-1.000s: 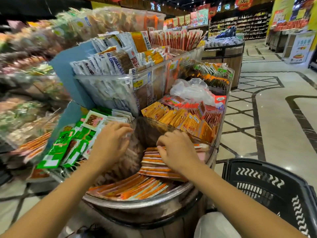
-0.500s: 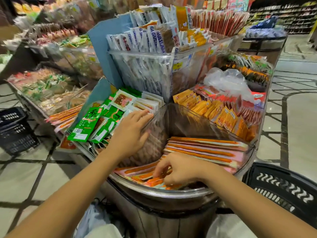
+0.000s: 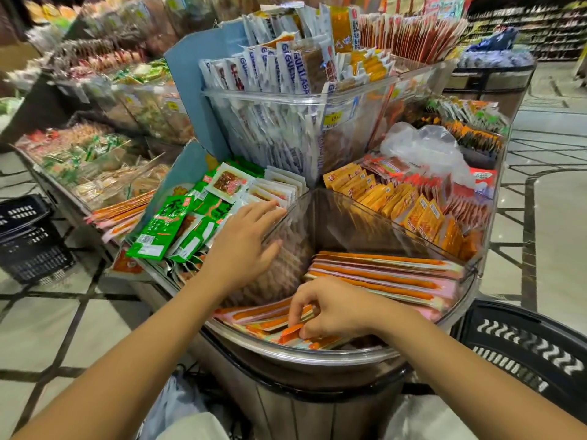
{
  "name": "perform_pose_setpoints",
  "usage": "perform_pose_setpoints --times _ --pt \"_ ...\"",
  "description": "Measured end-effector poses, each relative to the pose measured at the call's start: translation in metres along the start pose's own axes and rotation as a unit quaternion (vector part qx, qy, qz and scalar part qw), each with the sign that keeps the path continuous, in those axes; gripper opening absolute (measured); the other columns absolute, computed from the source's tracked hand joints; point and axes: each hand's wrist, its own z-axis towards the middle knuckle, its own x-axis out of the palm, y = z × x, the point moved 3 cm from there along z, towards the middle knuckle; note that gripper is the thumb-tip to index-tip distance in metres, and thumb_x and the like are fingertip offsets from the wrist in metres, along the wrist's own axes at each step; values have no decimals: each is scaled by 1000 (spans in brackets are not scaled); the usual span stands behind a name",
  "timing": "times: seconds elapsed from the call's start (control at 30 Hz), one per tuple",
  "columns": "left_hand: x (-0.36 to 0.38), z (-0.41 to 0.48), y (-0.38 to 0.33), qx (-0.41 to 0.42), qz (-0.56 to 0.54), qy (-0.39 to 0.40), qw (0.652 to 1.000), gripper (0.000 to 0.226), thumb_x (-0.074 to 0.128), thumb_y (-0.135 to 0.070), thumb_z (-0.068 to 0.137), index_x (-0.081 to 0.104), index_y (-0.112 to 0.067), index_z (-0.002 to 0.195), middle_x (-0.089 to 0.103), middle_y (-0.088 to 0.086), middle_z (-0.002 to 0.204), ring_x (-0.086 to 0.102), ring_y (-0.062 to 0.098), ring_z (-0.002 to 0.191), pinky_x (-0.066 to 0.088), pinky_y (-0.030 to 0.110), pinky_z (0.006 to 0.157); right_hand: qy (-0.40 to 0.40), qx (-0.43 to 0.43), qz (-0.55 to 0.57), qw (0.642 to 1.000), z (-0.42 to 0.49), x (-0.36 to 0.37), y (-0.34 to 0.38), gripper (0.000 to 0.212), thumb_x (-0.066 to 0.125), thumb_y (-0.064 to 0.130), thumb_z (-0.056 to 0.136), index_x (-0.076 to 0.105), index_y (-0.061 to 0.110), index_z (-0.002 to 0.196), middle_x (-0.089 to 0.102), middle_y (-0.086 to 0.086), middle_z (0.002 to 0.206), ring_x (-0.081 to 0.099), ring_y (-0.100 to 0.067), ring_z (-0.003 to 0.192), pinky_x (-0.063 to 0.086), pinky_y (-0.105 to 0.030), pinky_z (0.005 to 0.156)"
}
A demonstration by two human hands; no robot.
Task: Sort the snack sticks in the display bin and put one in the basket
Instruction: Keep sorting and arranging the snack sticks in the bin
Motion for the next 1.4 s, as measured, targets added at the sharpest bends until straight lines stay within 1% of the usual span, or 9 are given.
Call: perform_pose_setpoints --times 0.13,0.3,0.53,0.73,0.97,1.07,1.23,1.3,1.4 --pt "-2 0 -1 -7 -10 5 1000 58 55 -39 90 52 -20 145 47 0 153 41 23 139 36 44 116 -50 -16 44 998 -7 -7 8 15 73 14 85 73 23 97 63 18 85 56 9 72 42 -9 62" --pt "-2 1 -1 -9 -15 5 1000 61 53 -42 87 53 -20 144 48 0 152 43 23 138 37 44 116 -164 -23 100 981 -17 -20 12 29 88 39 73 65 22 79 64 0 78 53 -3 65 45 -31 61" --pt "0 0 0 -2 3 9 1000 59 60 -39 92 50 -21 147 45 -2 155 39 21 141 32 40 118 -371 -71 195 905 -35 -53 15 16 73 28 89 63 20 80 63 -4 73 58 -23 68 49 -41 65" --pt "-1 0 -2 11 16 -3 1000 60 58 -42 91 50 -20 147 47 -1 154 41 22 140 33 40 118 -393 -37 381 836 -50 -83 7 29 44 7 104 71 10 94 73 -4 78 53 -16 59 36 -17 49" --pt "-12 -6 -10 62 21 -75 995 41 73 -19 83 65 -13 123 58 8 137 57 29 121 49 48 102 -387 -23 427 817 -62 -91 -3 53 32 30 109 70 5 82 72 -21 80 46 -26 53 38 -29 53" --pt "-18 -14 -30 92 -20 -104 990 28 60 -32 92 68 -17 114 64 0 122 59 20 114 48 37 99 -387 -25 442 809 -65 -93 -6 57 27 30 110 69 2 83 71 -27 83 47 -21 46 38 -31 52" --pt "-3 -27 -71 -26 -279 111 953 30 58 -49 96 65 -34 122 67 -21 117 59 -6 110 51 29 98 -403 -18 432 807 -70 -98 -11 56 25 27 111 72 -1 96 74 -21 86 45 -22 45 50 -32 59" --pt "8 -31 -77 -54 -386 191 901 24 65 -38 96 68 -32 119 74 -12 112 69 6 103 56 39 95 -410 -18 438 800 -70 -99 -13 56 26 30 111 73 1 100 74 -20 87 46 -22 46 51 -36 64" --pt "11 -33 -76 -83 -428 192 879 14 70 -32 94 74 -26 105 76 6 96 74 32 86 62 51 74 -434 -10 440 786 -71 -100 -15 55 33 43 107 74 7 104 75 -14 86 51 -22 50 52 -38 66"
